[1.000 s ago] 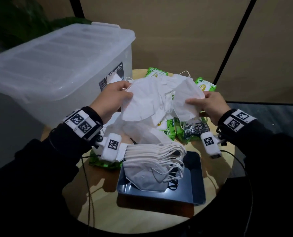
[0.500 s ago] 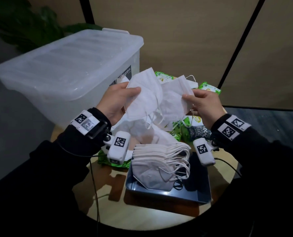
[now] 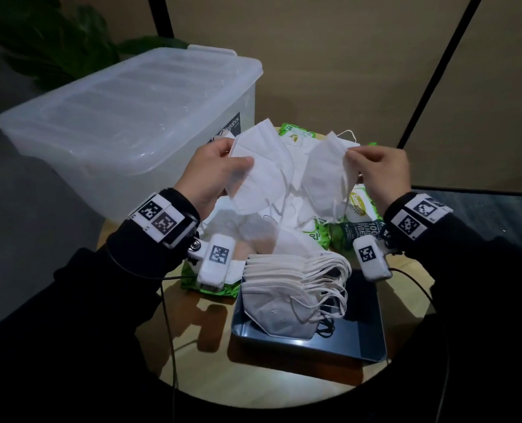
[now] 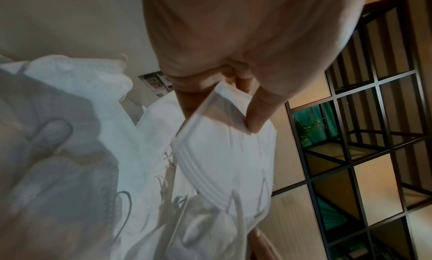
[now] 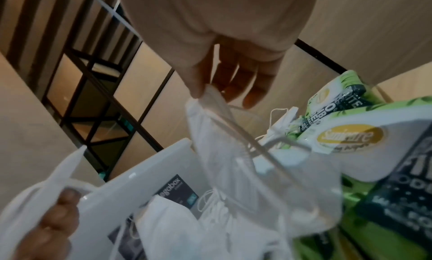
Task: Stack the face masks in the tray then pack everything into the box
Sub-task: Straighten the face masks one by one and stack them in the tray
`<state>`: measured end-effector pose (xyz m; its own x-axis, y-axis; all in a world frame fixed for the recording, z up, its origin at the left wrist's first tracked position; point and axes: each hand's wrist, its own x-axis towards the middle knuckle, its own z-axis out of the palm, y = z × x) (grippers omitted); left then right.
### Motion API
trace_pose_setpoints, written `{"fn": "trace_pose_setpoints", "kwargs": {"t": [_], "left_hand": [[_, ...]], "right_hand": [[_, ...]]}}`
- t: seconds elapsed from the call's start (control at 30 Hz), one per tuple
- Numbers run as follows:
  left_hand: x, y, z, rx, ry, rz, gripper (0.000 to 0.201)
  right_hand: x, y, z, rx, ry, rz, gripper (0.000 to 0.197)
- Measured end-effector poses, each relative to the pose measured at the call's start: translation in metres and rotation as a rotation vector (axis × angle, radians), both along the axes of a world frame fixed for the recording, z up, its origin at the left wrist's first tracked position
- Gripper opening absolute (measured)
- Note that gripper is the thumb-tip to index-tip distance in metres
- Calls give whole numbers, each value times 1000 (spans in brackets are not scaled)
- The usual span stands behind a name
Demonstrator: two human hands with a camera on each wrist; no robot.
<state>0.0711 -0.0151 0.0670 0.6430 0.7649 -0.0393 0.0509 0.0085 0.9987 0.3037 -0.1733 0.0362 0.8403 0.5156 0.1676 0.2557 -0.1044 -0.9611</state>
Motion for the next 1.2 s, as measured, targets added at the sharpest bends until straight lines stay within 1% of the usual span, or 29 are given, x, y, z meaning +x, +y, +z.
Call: {"fn": "trace_pose_setpoints", "kwargs": {"t": [0.07, 0.13, 0.2, 0.27, 0.37, 0.43, 0.5, 0.53, 0.6, 0.67, 0.73, 0.77, 0.83, 0.9, 0.93, 0.97, 1.03, 1.07, 1.1, 1.13, 1.2], "left_hand": [[1, -1, 0, -21, -17, -26, 25], [3, -4, 1, -42, -39, -68, 32], [4, -9, 3, -64, -61, -113, 28], [5, -15, 4, -101, -85, -162, 26], [5, -26, 3, -183, -158, -230, 26], [9, -36, 1, -200, -211, -199, 27], [15, -44, -4, -151, -226, -118, 32], [17, -46, -7, -151, -237, -101, 31], [19, -50, -10, -255, -264, -109, 27], [20, -51, -11, -348, -265, -98, 25], [22, -50, -13, -362, -257, -50, 20], [23, -49, -14, -352, -260, -24, 16], [24, -45, -14, -329, -272, 35, 11], [23, -40, -13, -317, -277, 116, 13], [23, -38, -13, -308, -276, 152, 15], [23, -36, -12, -302, -278, 181, 20], [22, -34, -12, -313, -297, 214, 32], [22, -35, -11, -319, -305, 216, 36], [21, -35, -11, -312, -308, 207, 38], [21, -35, -10, -288, -303, 191, 38], [18, -34, -9, -203, -266, 152, 35]], "right_hand": [[-4, -2, 6, 118, 88, -3, 9], [-6, -1, 8, 117, 112, -56, 16], [-9, 0, 7, 104, 121, -62, 23], [-14, 1, 8, 124, 130, 13, 25], [-29, 1, 12, 149, 82, 140, 24], [-40, 2, 14, 181, 66, 186, 24], [-50, 3, 17, 215, 82, 227, 23], [-55, 3, 18, 237, 98, 256, 22], [-64, 2, 20, 269, 140, 318, 20], [-72, 0, 21, 274, 210, 362, 18], [-79, -1, 22, 253, 325, 377, 19], [-81, -1, 22, 232, 398, 397, 28], [-81, -3, 22, 172, 587, 469, 52], [-79, -7, 24, 98, 754, 547, 60], [-78, -9, 26, 66, 763, 570, 62], [-78, -11, 28, 28, 704, 584, 61], [-82, -13, 28, -63, 429, 597, 44], [-84, -13, 26, -103, 295, 576, 40], [-84, -12, 21, -121, 210, 539, 44], [-83, -11, 17, -116, 184, 489, 46], [-79, -12, 13, -72, 221, 395, 36]]}}
